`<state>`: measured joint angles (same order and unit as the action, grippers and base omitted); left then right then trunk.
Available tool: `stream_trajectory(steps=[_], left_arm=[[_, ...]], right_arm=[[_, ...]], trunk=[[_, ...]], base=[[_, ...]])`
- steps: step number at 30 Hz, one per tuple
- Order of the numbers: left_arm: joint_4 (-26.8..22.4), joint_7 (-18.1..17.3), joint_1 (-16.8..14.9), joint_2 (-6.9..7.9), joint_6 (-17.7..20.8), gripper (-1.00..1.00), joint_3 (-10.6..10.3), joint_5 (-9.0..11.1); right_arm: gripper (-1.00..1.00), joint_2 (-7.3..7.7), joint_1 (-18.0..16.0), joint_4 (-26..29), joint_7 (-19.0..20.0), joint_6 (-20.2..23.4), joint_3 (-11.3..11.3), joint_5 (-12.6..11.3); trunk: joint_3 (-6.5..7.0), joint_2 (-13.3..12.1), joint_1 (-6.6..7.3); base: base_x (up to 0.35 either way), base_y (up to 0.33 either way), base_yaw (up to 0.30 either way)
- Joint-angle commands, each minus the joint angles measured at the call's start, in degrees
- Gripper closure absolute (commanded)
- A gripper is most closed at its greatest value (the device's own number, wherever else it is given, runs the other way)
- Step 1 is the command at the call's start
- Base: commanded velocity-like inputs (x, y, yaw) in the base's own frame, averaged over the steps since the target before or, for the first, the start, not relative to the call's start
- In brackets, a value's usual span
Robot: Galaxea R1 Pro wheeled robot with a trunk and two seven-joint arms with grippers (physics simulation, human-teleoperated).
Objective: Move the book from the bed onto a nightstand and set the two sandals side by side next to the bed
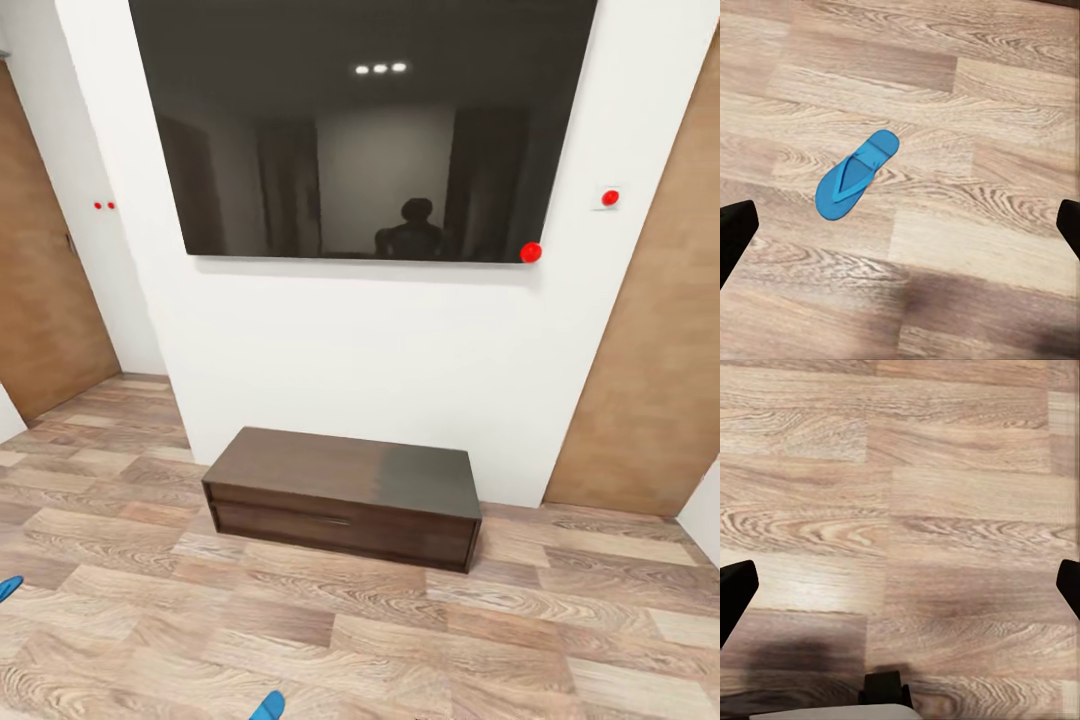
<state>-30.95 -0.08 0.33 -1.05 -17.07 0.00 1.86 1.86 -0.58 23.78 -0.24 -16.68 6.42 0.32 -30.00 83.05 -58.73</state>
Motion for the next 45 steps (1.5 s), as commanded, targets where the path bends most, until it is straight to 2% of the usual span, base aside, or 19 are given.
stream_trajectory(steps=[1,45], left_arm=[[-0.08,-0.01,0.03,0.01,-0.07,-1.00,0.00,0.19],[-0.08,-0.18,0.03,0.08,-0.04,-1.00,0.08,0.25]], right_arm=[[-1.00,-0.01,-0.04,-0.05,-0.02,-0.19,0.09,0.04],[-1.00,-0.01,-0.04,-0.05,-0.02,-0.18,0.17,0.04]], trunk=[[-0.04,0.02,0.00],[-0.04,0.02,0.00]], base=[[0.000,0.000,-0.211],[0.000,0.000,-0.209]])
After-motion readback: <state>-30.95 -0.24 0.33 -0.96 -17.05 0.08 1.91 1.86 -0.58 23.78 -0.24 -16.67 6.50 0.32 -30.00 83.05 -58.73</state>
